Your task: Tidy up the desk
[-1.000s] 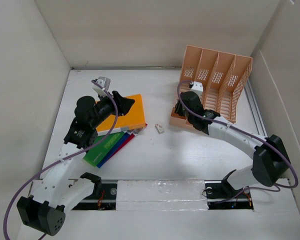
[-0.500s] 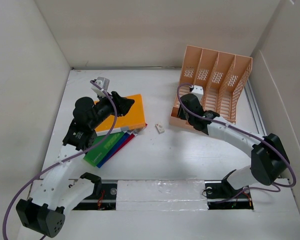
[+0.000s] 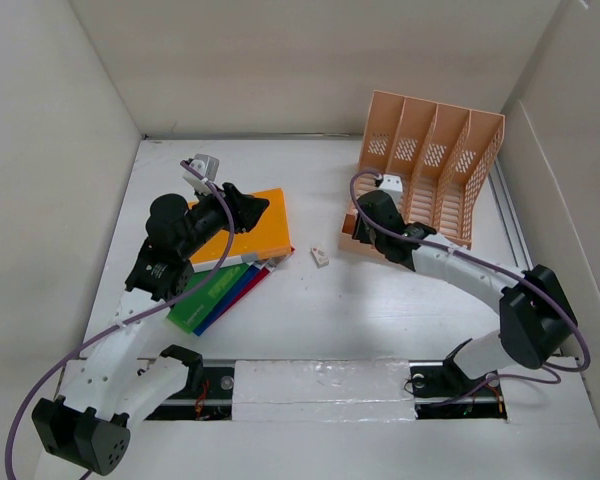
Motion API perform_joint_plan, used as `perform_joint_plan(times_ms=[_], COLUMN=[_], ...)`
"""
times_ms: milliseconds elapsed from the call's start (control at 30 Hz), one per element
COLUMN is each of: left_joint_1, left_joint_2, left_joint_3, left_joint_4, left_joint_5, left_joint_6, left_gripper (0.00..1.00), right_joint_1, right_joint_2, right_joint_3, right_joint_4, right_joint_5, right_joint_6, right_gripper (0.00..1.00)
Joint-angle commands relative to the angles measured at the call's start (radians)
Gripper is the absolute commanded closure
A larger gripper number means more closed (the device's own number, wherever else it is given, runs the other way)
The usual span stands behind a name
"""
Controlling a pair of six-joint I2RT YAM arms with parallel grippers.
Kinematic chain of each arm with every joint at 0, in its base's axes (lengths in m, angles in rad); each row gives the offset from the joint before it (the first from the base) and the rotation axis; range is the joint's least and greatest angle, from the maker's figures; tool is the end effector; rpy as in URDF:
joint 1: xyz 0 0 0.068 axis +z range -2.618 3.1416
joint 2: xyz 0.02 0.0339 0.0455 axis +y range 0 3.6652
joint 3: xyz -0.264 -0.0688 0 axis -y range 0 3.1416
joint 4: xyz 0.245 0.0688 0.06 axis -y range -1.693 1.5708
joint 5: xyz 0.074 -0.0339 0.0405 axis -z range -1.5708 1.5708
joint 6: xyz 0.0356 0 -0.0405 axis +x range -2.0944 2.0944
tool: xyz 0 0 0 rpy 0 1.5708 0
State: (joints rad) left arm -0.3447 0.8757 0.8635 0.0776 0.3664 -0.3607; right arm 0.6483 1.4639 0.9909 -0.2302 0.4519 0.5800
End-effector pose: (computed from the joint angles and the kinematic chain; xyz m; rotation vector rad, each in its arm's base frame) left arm 0.1874 -0.0808 0.3803 0.2921 1.5415 -0.8352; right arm 0.2630 0.1797 0.2492 0.1579 2.1913 0.1727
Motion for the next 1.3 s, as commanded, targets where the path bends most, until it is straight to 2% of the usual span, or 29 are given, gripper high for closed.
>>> perform_joint_plan(times_ms=[0,367,567,667,700,733,800,833,900,933,967,1067,1133,1267], left_joint_1=[0.003,0.003,0.003,0.003,0.003,0.003,0.003,0.003,0.003,0.003,0.003,0.003,0.003,0.003], left_joint_2=[-0.014,-0.006,-0.003,-0.003,-0.003,-0.001,-0.012,-0.012,-0.009,-0.006,-0.006,-0.009,-0.007,-0.021], left_joint_3=[0.017,0.019,0.02,0.025,0.025,0.025,0.02,0.02,0.02,0.022,0.022,0.022,0.023,0.019], left_joint_4=[0.047,0.04,0.037,0.044,0.036,0.033,0.039,0.039,0.037,0.036,0.036,0.044,0.036,0.045], left_joint_5=[0.023,0.019,0.009,0.008,0.0,-0.004,-0.001,-0.001,-0.01,-0.011,-0.004,0.009,0.0,0.009], left_joint_6=[-0.004,-0.004,-0.001,-0.001,0.002,0.002,0.002,0.002,0.002,0.0,0.0,-0.003,-0.001,-0.003], left_gripper=[0.6,0.6,0.6,0.6,0.6,0.6,0.6,0.6,0.6,0.6,0.6,0.6,0.6,0.6], right_joint_1=[0.017,0.027,0.045,0.083,0.083,0.093,0.105,0.105,0.134,0.134,0.145,0.168,0.178,0.189], right_joint_2=[0.016,0.024,-0.03,-0.092,-0.102,-0.108,-0.073,-0.073,-0.051,-0.036,-0.027,0.031,0.07,0.165], right_joint_3=[0.014,0.022,0.006,-0.021,-0.04,-0.049,-0.072,-0.072,-0.084,-0.095,-0.11,-0.133,-0.126,-0.097], right_joint_4=[0.003,-0.011,0.012,0.064,0.103,0.121,0.161,0.152,0.152,0.182,0.207,0.27,0.29,0.312], right_joint_5=[-0.006,0.002,0.042,-0.019,-0.078,-0.111,-0.159,-0.159,-0.144,-0.15,-0.171,-0.174,-0.157,-0.093], right_joint_6=[-0.016,-0.028,0.007,-0.003,-0.003,-0.002,0.017,0.017,0.05,0.061,0.072,0.098,0.112,0.113], right_gripper=[0.63,0.47,0.48,0.62,0.79,0.87,0.94,0.94,0.88,0.81,0.64,0.4,0.37,0.36])
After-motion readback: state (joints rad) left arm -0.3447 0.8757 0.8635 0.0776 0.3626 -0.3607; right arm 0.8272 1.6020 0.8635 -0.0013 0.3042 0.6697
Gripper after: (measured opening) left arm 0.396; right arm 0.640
